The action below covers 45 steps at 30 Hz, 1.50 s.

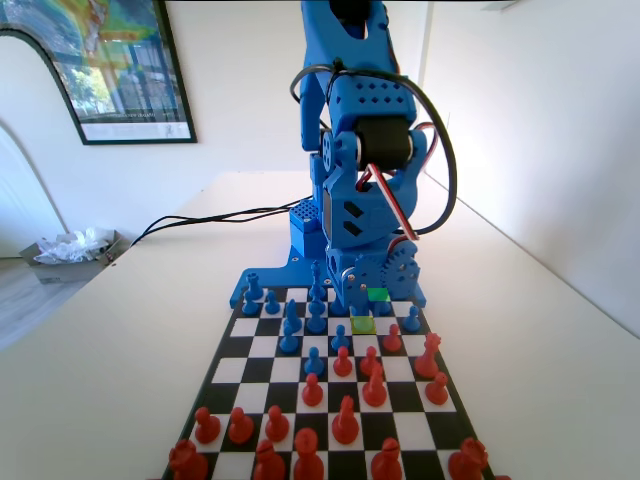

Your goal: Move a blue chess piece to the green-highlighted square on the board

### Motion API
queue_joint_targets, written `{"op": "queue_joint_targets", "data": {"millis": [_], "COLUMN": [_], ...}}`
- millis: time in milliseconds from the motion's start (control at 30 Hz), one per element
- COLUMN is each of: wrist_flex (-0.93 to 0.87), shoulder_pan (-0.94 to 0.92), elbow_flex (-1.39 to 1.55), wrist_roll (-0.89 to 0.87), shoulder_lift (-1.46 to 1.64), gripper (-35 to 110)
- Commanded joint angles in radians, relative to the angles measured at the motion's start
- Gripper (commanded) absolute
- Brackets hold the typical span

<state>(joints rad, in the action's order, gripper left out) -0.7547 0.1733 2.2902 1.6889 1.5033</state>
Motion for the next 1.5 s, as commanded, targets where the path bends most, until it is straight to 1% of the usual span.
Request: {"op": "queue_joint_targets", "data": {"millis": [0, 267, 733, 1133, 1467], "wrist_flex": [-0.003, 0.000, -0.003, -0.141, -0.158], "shoulder_pan": [0.003, 0.003, -0.008, -0.015, 0.000], "elbow_flex": [0.011, 0.015, -0.003, -0.124, -0.110], "wrist_roll": [0.018, 0.040, 0.043, 0.038, 0.031], "shoulder_lift": [0.026, 0.026, 0.028, 0.043, 0.052], "gripper": [6, 1, 1, 1, 1]}}
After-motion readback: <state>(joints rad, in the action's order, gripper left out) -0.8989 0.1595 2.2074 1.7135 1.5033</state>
